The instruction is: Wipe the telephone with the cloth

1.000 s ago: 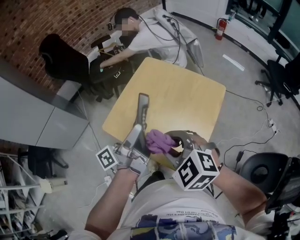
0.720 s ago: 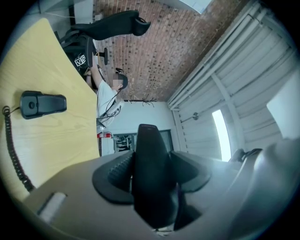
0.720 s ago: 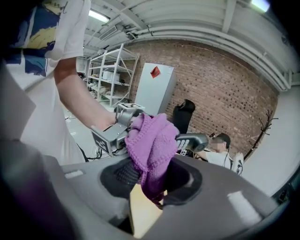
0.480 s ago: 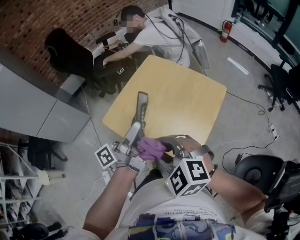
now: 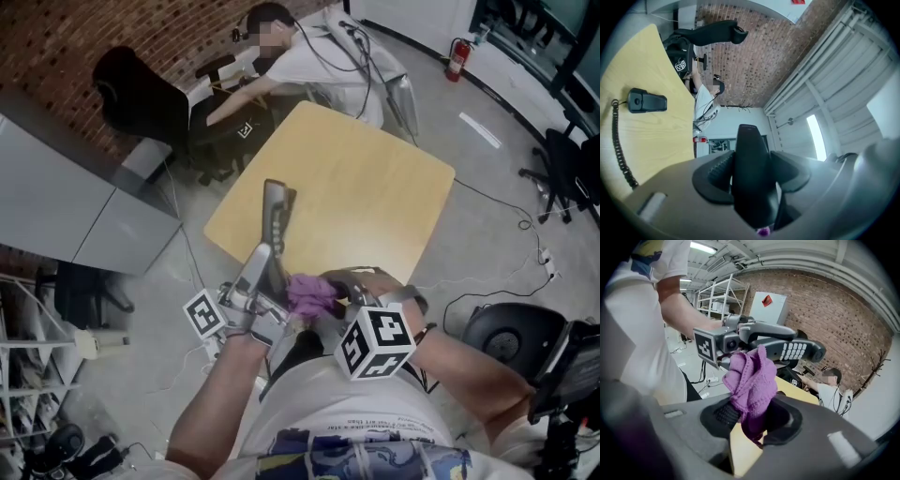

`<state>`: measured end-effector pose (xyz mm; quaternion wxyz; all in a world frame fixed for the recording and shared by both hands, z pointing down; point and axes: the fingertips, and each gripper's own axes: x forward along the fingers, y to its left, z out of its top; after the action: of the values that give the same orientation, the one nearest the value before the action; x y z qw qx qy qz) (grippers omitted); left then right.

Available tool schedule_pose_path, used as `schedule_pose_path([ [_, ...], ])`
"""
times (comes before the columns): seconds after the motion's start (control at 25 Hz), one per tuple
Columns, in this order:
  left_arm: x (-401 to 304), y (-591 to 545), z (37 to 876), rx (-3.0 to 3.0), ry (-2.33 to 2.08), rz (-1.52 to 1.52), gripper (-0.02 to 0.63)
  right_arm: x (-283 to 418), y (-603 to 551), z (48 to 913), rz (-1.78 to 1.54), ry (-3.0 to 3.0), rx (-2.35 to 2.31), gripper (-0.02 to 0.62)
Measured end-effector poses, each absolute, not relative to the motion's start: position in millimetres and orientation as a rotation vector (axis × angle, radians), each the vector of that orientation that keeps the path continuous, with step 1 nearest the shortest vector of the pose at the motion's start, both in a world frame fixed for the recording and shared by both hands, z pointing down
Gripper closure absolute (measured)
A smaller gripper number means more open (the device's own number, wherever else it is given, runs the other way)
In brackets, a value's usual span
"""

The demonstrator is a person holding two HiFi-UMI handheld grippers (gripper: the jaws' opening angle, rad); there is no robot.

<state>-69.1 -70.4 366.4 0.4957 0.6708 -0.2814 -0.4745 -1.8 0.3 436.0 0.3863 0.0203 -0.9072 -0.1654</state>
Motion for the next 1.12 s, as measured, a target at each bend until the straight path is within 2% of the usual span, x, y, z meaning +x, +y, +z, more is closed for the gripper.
schedule_pose_path([
  [0.4, -83.1, -76.7, 369.9, 1.663, -0.731, -1.075, 0.353, 30.1, -38.1, 486.9, -0.203, -2.222, 0.198, 0.472],
  [0.84, -138.0, -112.5, 457.6, 1.783, -1.228, -0.494, 0.353, 35.1, -58.5, 485.7, -0.056, -2.229, 0.361, 0.472],
  [1.12, -142.4, -141.1, 508.8, 1.897, -1.375, -0.113, 0.351, 31.3, -66.4, 477.2, 0.006, -2.222, 0.44, 0.472],
])
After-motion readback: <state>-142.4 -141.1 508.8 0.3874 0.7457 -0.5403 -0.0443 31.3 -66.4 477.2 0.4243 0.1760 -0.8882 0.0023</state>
